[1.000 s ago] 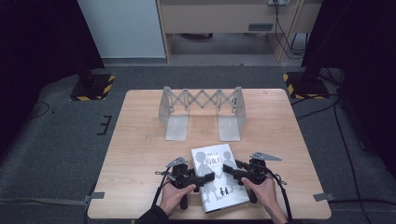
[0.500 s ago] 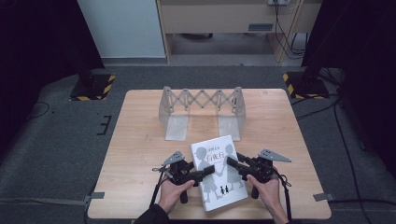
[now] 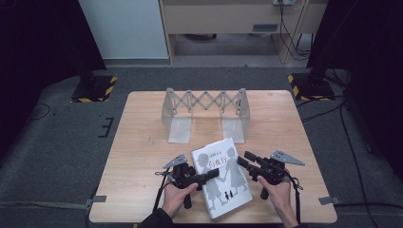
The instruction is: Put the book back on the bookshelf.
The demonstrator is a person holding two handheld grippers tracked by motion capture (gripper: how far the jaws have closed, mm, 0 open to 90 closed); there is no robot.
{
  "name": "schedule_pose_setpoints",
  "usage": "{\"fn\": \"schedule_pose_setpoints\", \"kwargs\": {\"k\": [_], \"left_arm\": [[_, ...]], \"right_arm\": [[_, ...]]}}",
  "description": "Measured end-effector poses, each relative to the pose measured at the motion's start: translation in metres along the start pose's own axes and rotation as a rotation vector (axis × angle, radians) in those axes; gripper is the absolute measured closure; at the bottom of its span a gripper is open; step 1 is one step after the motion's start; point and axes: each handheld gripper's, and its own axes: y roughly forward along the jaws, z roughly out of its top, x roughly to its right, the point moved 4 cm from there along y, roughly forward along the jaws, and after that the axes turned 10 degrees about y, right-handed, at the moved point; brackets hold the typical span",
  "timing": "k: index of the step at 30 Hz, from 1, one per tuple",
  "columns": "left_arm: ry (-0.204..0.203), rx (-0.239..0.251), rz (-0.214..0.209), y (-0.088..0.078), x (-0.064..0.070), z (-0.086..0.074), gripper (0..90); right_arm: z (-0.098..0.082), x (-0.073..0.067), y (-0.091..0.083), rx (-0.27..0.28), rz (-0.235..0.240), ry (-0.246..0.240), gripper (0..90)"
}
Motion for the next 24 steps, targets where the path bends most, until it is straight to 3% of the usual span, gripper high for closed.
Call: {"fn": "schedule_pose_setpoints", "kwargs": {"k": [5,8,24], "left_arm": [[0.013,-0.006,-0.005,-0.003,0.003,0.006,46.7],[0.013,-0.006,-0.006,-0.005,0.004,0.009,47.8],[0.083,0.014,0.017,-0.011,0.010,0.032,52.0]], "right_arm": [[0.003,0.017,-0.008,0.006,-0.093,-0.012,41.5],[0.002,0.024,-0.010,-0.016,-0.160,-0.053,39.4],[-0.004,0.054,-0.016,-0.119,-0.330,-0.103,33.3]]}}
